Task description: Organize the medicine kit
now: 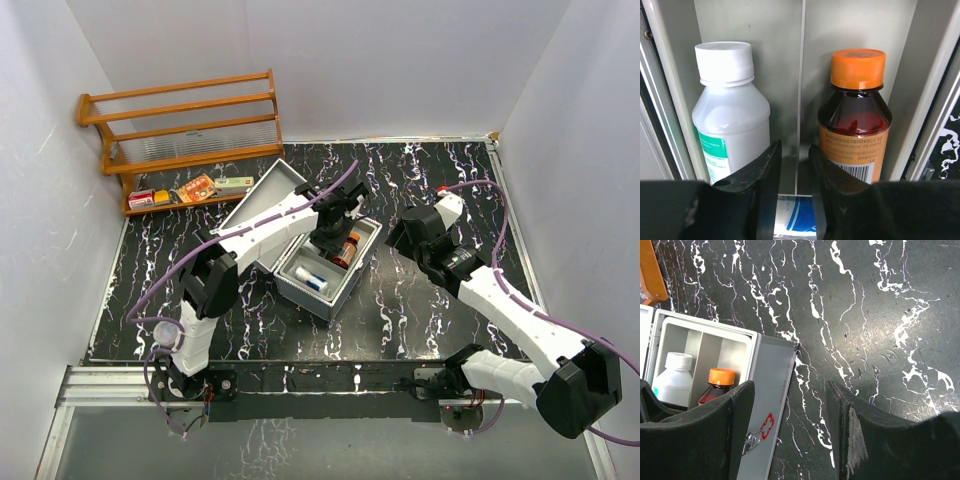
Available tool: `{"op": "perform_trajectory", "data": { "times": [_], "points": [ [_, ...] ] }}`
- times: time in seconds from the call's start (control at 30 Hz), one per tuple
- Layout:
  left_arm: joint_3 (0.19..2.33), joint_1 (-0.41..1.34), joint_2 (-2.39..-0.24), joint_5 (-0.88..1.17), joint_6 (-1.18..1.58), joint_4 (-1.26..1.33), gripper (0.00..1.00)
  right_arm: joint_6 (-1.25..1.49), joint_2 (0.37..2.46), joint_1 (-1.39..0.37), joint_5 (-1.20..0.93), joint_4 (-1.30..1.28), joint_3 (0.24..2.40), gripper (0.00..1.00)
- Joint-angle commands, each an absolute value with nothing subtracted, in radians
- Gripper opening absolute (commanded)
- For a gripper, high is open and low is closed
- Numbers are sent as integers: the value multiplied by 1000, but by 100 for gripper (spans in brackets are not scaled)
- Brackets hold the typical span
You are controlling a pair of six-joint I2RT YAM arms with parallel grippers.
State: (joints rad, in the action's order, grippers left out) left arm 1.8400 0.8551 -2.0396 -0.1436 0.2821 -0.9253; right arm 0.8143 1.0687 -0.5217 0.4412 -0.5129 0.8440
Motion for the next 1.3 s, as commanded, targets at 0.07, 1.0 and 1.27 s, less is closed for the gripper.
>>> {"op": "perform_trajectory", "data": {
  "times": [0.07,1.0,1.27],
  "points": [
    [1933,861,-1949,-183,297,-1001,34,826,1038,-518,446,-466,839,57],
    [1575,274,-1419,46,109,-591,99,833,1054,-515,408,-447,838,57],
    [1410,85,-1423,346,176,-552,99,839,1071,-514,401,-435,833,57]
  ]
}}
